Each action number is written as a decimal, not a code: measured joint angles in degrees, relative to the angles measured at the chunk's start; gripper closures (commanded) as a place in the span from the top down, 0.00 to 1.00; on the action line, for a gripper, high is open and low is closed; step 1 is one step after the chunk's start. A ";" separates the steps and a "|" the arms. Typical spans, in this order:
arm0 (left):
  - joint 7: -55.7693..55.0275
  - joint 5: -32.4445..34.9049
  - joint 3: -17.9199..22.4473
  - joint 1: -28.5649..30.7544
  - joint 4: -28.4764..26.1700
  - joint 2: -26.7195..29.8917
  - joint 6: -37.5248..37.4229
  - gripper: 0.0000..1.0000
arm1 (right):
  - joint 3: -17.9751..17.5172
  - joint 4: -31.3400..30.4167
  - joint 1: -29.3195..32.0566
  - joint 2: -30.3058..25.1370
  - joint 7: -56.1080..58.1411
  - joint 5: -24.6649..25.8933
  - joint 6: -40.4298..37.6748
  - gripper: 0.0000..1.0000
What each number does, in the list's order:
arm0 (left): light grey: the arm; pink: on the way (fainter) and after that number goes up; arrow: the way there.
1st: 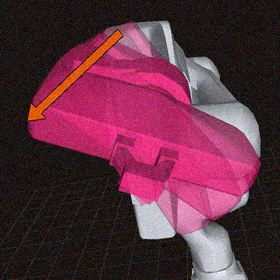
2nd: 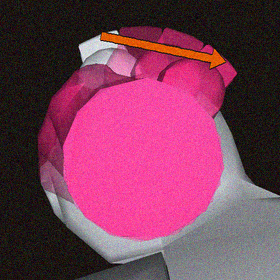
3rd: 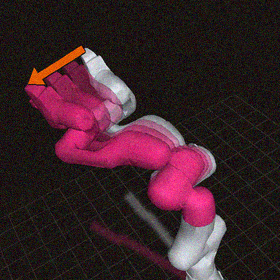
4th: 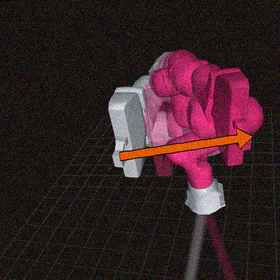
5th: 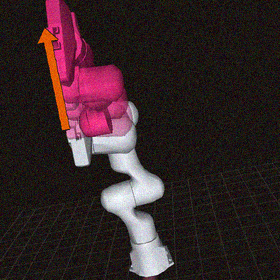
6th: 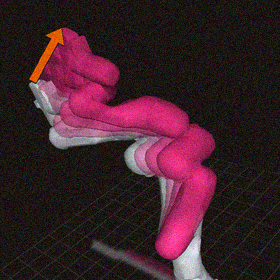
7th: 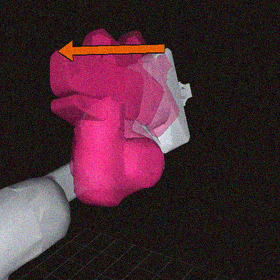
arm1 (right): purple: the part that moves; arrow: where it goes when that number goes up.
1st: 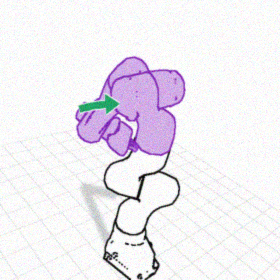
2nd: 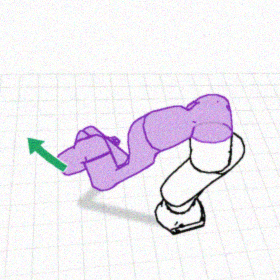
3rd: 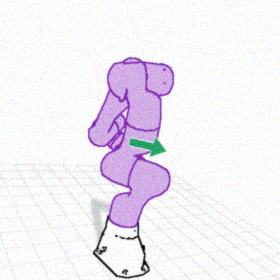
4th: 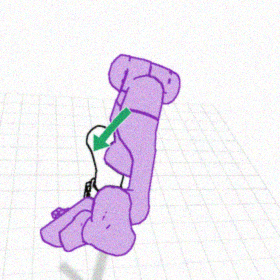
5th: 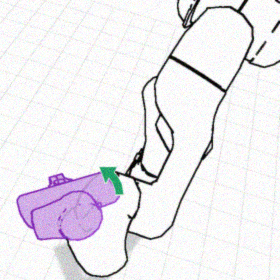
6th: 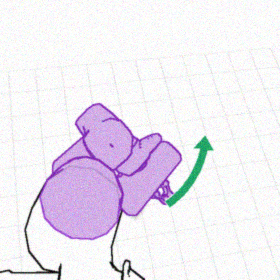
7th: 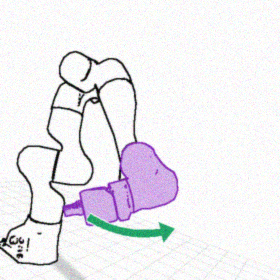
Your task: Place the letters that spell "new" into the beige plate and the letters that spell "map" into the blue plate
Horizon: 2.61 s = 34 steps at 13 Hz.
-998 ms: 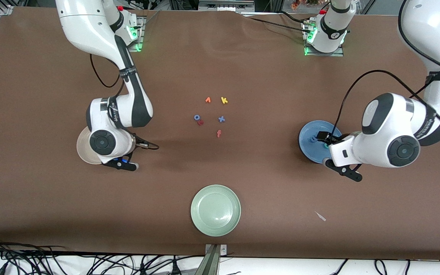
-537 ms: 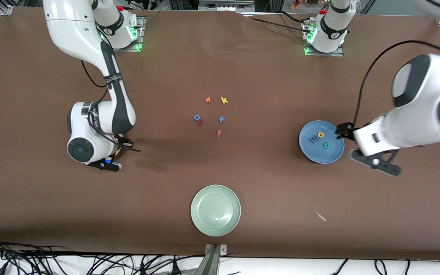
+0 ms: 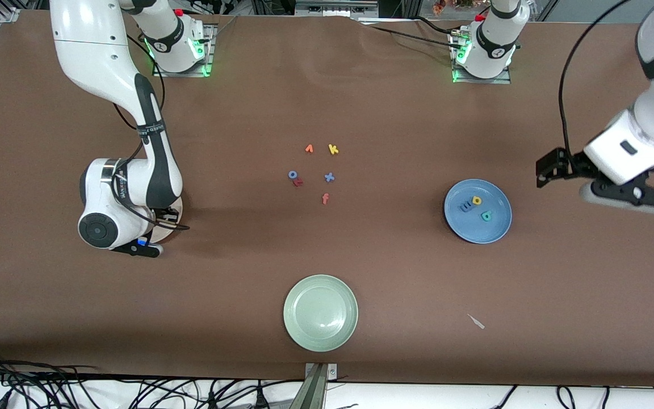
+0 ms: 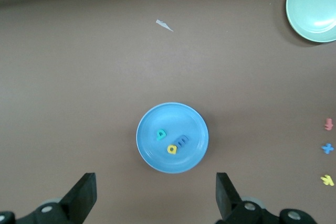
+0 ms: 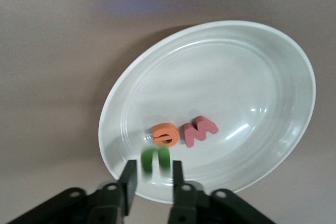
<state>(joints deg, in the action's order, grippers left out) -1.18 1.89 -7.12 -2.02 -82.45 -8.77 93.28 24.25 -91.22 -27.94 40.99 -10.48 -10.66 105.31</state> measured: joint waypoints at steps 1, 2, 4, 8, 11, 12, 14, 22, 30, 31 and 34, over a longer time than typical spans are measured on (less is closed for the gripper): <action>-0.71 0.00 0.14 -0.30 -2.76 3.20 0.69 1.00 | -0.05 0.57 -0.14 -0.02 0.00 -0.01 -0.06 1.00; -0.85 0.00 0.31 -0.32 -5.72 6.01 2.25 1.00 | -0.15 1.23 -0.36 -0.08 0.00 -0.02 -0.29 1.00; -0.85 0.00 0.82 -0.32 -11.18 9.72 4.58 1.00 | -0.37 2.65 -0.84 -0.15 -0.03 -0.07 -1.84 1.00; -0.88 0.00 1.38 -0.32 -15.03 9.91 6.64 1.00 | -0.70 4.89 -1.98 -0.30 -0.05 -0.09 -4.74 1.00; -1.32 0.00 1.58 -0.32 -14.74 9.68 3.17 1.00 | -0.84 7.43 -4.53 -1.04 -0.08 -0.12 -8.79 1.00; -1.65 0.00 1.62 -0.32 -14.33 9.60 1.69 1.00 | -0.84 8.26 -5.46 -1.48 -0.16 -0.12 -10.48 1.00; -1.78 0.00 1.70 -0.32 -13.81 9.50 0.76 1.00 | -0.84 9.66 -6.49 -2.03 -0.26 -0.12 -13.29 1.00; -1.84 0.00 1.79 -0.22 -12.79 9.12 0.19 1.00 | -1.03 10.73 -6.43 -5.57 -0.21 -0.53 -14.93 1.00; -1.84 -0.13 1.89 -0.13 -12.62 9.00 0.07 1.00 | -17.57 5.67 9.78 -21.03 0.01 1.68 -15.74 1.00; -1.84 -0.20 1.89 -0.13 -12.59 8.99 0.06 1.00 | -18.09 4.26 10.61 -23.56 0.02 2.26 -15.73 1.00; -1.84 -1.02 1.94 -0.10 -12.52 8.95 0.00 1.00 | -18.98 1.44 12.13 -30.89 0.16 6.05 -15.85 1.00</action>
<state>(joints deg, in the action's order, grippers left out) -3.01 0.86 -5.18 -2.11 -94.97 0.17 93.28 5.28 -89.78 -15.80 10.10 -10.32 -4.60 89.46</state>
